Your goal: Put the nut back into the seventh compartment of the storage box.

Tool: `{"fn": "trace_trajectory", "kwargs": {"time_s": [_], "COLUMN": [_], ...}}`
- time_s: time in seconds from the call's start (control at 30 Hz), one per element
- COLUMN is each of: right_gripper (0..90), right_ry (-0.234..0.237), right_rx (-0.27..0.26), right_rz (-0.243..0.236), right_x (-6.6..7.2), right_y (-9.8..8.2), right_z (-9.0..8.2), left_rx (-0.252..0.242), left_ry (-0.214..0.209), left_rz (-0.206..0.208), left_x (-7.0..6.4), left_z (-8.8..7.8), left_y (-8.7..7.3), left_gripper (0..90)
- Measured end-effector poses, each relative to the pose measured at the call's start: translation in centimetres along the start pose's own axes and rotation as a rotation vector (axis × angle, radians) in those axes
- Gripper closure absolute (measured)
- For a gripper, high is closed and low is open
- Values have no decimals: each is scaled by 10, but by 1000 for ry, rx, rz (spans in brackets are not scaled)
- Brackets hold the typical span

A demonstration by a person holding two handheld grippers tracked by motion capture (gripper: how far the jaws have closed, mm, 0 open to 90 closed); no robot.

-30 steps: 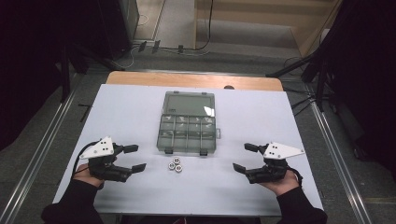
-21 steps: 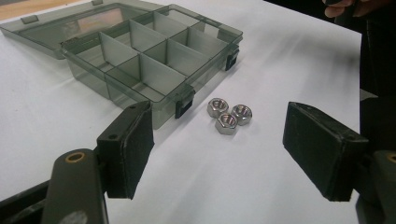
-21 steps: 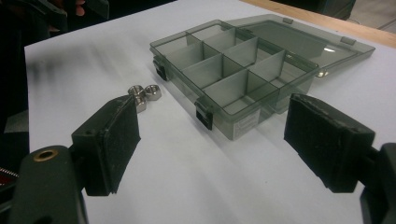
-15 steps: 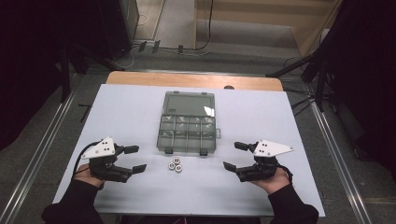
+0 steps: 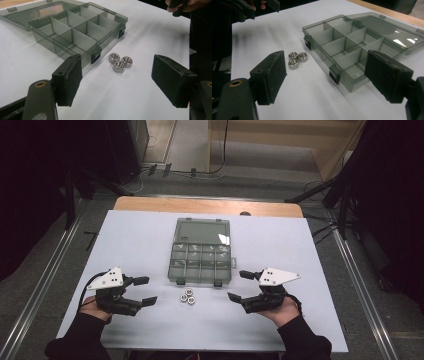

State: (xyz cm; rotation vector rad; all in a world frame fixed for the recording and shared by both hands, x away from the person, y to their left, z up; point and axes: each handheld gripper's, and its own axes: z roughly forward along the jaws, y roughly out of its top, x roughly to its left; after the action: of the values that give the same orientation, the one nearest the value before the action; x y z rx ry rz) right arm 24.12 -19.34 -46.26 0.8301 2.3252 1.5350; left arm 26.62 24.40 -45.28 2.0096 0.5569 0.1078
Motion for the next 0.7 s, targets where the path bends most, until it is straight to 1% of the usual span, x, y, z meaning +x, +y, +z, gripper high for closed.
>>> {"fn": "trace_trajectory", "kwargs": {"time_s": [0.3, 0.5, 0.57, 0.7], "right_gripper": [188, 191, 191, 192], "right_ry": [37, 46, 54, 61], "right_rx": [-3, 5, 8, 11], "right_rz": [-14, -27, -29, -34], "right_x": [6, 9, 10, 13], "right_y": [7, 12, 13, 16], "right_z": [16, 26, 30, 36], "left_rx": [5, 7, 0, 6], "left_ry": [-1, -4, -6, -4], "left_rz": [3, 2, 1, 1], "left_x": [0, 0, -1, -1], "left_z": [0, 0, 0, -1], "left_y": [0, 0, 0, 1], "left_gripper": [250, 251, 250, 251]}}
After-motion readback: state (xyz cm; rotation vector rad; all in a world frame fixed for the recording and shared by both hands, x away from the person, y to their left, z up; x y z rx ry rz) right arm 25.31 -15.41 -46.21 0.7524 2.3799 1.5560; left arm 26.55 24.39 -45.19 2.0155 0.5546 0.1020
